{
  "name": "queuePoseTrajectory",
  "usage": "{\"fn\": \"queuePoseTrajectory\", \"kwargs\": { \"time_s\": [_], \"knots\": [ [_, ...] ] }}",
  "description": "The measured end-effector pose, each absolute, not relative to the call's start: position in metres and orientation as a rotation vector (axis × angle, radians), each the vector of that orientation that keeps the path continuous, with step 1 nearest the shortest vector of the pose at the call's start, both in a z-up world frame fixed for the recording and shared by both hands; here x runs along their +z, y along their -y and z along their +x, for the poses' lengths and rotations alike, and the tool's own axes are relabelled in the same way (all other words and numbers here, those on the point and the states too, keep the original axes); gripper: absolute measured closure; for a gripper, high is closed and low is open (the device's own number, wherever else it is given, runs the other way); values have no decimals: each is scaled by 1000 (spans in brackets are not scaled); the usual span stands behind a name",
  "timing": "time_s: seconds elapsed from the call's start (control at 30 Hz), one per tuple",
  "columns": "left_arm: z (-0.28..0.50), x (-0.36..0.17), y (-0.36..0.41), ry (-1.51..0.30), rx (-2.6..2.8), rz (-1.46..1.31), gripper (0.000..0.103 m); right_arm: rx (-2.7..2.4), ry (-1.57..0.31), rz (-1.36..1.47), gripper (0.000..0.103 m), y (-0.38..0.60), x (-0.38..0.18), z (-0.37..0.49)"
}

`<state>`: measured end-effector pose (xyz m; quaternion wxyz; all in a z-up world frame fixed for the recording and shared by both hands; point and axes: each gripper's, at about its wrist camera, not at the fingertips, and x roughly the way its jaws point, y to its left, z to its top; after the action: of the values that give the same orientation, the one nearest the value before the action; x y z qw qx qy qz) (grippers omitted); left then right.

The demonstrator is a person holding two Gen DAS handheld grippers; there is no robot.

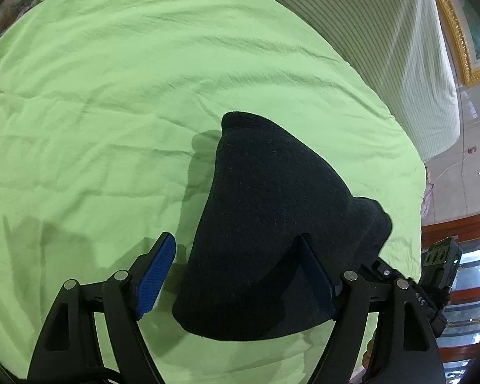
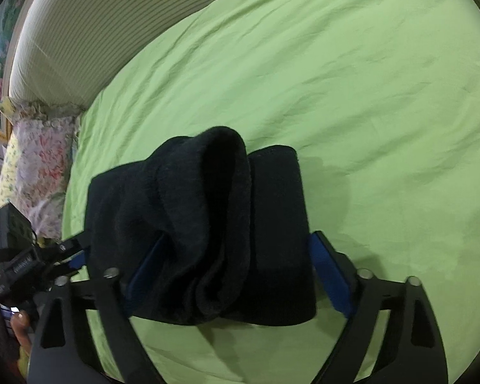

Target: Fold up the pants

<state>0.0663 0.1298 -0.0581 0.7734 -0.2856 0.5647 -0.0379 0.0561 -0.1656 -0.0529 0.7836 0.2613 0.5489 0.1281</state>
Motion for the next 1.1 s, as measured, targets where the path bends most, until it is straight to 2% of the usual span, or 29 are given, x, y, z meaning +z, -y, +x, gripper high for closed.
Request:
{"fn": "queuePoseTrajectory", "kwargs": {
  "time_s": [0.3, 0.33, 0.6, 0.67, 0.7, 0.8, 0.87, 0.97, 1.1],
  "knots": [
    [78, -66, -119, -1251, -97, -609, 23, 309, -1164, 596, 49, 173, -61, 55],
    [79, -66, -118, -1254, -96, -603, 23, 309, -1159, 608, 55, 175, -62, 54],
    [84, -76, -112, -1267, -104, -609, 21, 344, -1152, 676, 61, 188, -69, 53],
    [86, -79, -107, -1278, -114, -603, 31, 344, -1151, 674, 61, 188, -69, 53],
    [85, -78, -106, -1278, -108, -591, 32, 345, -1150, 673, 61, 188, -68, 53],
    [84, -73, -100, -1269, -110, -548, 42, 352, -1146, 669, 65, 187, -66, 53],
    [83, -69, -99, -1261, -123, -547, 54, 359, -1138, 678, 68, 187, -64, 53],
    [81, -61, -102, -1237, -138, -557, 66, 370, -1121, 692, 73, 188, -59, 49],
    [76, -47, -104, -1206, -146, -559, 71, 388, -1095, 695, 77, 188, -48, 47]
  ]
}}
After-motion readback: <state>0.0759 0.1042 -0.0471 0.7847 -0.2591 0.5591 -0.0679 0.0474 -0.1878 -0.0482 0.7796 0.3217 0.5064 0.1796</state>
